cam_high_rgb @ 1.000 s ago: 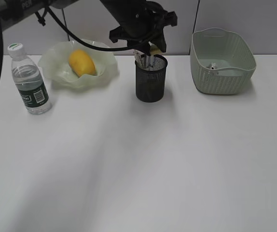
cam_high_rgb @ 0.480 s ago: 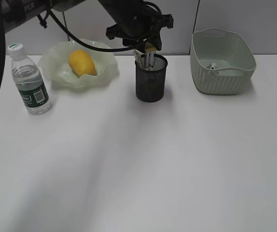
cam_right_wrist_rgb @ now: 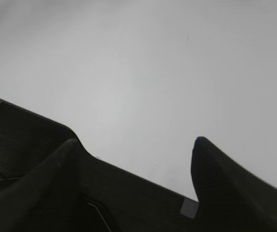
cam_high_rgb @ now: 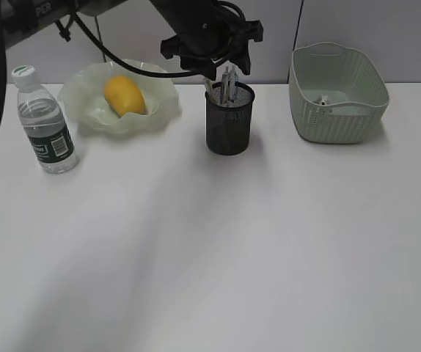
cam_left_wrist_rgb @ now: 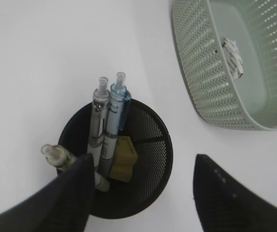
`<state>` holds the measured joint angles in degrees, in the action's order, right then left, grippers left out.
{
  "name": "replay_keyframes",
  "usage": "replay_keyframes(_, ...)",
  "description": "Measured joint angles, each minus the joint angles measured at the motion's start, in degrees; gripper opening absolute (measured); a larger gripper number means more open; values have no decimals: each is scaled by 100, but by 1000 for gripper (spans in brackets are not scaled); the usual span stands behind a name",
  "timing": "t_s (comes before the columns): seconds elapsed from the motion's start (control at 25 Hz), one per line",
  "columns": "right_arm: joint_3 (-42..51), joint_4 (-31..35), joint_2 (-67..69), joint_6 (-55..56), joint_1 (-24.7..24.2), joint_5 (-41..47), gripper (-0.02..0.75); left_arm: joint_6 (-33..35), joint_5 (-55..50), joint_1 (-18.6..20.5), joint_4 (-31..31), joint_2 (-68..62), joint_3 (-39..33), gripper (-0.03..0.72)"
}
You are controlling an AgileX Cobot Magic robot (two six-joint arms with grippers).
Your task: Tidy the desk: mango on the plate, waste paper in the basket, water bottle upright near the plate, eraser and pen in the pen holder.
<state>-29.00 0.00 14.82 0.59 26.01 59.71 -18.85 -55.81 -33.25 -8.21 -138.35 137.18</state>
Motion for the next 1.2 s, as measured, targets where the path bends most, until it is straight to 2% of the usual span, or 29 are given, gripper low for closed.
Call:
replay_keyframes(0.16,0,0,0,0,0,0,561,4,-329,0,-6,150,2,491)
replay_keyframes(0.4,0,0,0,0,0,0,561,190,-1280,0,396,628,163,491)
replay_keyframes(0.8,0,0,0,0,0,0,561,288,-1398,0,532,1495,137,486)
replay_keyframes(1.04,0,0,0,0,0,0,561,420,-1398,-27,507,2230,-893,484)
replay_keyframes(1.2,0,0,0,0,0,0,561,519,-1399,-56,679,2955,-2035,481)
